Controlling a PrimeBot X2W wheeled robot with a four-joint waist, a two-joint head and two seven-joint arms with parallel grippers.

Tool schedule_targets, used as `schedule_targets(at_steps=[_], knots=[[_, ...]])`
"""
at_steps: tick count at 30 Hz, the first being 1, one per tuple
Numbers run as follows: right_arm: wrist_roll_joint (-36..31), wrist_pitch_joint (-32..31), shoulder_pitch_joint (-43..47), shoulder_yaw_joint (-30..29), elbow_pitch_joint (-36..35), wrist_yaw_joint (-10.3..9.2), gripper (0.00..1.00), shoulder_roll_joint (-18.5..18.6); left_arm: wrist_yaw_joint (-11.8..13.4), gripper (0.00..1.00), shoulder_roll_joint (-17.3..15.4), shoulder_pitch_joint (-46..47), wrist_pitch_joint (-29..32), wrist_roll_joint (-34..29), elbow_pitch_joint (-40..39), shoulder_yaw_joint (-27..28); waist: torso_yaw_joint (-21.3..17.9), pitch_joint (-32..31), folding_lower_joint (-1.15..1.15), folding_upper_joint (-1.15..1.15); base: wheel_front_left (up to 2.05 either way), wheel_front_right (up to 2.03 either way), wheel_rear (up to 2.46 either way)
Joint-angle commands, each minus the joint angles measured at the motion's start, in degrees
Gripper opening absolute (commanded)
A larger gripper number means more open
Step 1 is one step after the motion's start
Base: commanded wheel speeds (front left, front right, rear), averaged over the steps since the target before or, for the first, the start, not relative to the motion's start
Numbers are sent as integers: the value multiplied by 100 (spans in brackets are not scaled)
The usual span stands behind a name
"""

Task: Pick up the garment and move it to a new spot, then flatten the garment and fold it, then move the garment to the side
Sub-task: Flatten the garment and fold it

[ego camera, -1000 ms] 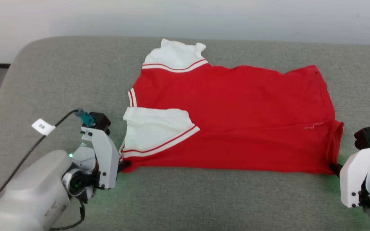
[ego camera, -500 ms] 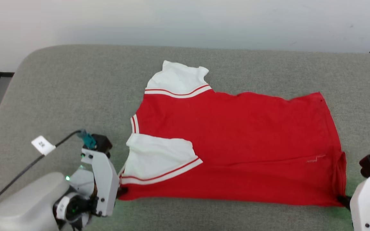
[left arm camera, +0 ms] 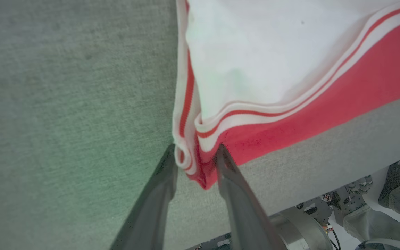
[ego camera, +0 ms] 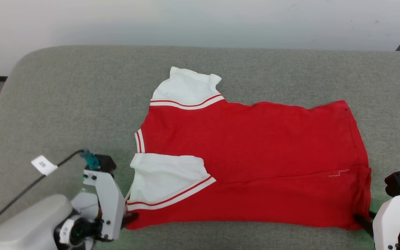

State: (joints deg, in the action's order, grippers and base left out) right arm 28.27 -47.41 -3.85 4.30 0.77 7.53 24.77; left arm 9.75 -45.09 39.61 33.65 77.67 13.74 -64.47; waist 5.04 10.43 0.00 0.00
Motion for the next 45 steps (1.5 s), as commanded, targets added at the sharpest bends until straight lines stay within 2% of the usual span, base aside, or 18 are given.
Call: schedule_targets(at_steps=[1, 10, 13, 16, 20, 24, 30, 33, 37, 45], knots=[[-13, 49, -44, 15, 12, -7, 100, -30, 64, 100, -60, 91, -5, -56, -16, 36, -20, 5, 0, 0, 0, 0, 0], [-108, 385, -133, -289, -299, -7, 100, -184, 387, 100, -481, 719, 369, -282, -548, 183, -185, 49, 0, 0, 0, 0, 0], [-216, 661, -183, -531, -561, -7, 100, -373, 410, 100, -535, 1086, 353, -445, -686, 318, -295, 118, 0, 0, 0, 0, 0], [-398, 1121, -263, -663, -880, -7, 100, -600, 318, 100, -451, 1460, 173, -572, -562, 511, -439, 235, 0, 0, 0, 0, 0], [-581, 2053, -479, -667, -1148, -7, 100, -888, 78, 100, -242, 1909, -203, -751, -87, 738, -723, 447, 0, 0, 0, 0, 0], [-896, 3365, -770, -470, -1303, -7, 100, -1141, -236, 100, -53, 2338, -456, -921, 516, 854, -1044, 704, 0, 0, 0, 0, 0], [-1260, 4814, -958, -210, -1106, -7, 100, -1404, -679, 100, 143, 2920, -510, -1167, 1402, 845, -1451, 1101, 0, 0, 0, 0, 0], [-1234, 5159, -1001, -77, -888, -7, 100, -1481, -902, 100, 135, 3171, -369, -1218, 1764, 809, -1651, 1326, 0, 0, 0, 0, 0], [-1172, 5322, -1041, 106, -649, -7, 100, -1545, -1110, 100, 94, 3471, -77, -1234, 2229, 770, -1877, 1594, 0, 0, 0, 0, 0], [-1141, 5517, -1111, 385, -447, -7, 100, -1598, -1301, 100, 39, 3917, 430, -1225, 2894, 731, -2193, 1959, 0, 0, 0, 0, 0]])
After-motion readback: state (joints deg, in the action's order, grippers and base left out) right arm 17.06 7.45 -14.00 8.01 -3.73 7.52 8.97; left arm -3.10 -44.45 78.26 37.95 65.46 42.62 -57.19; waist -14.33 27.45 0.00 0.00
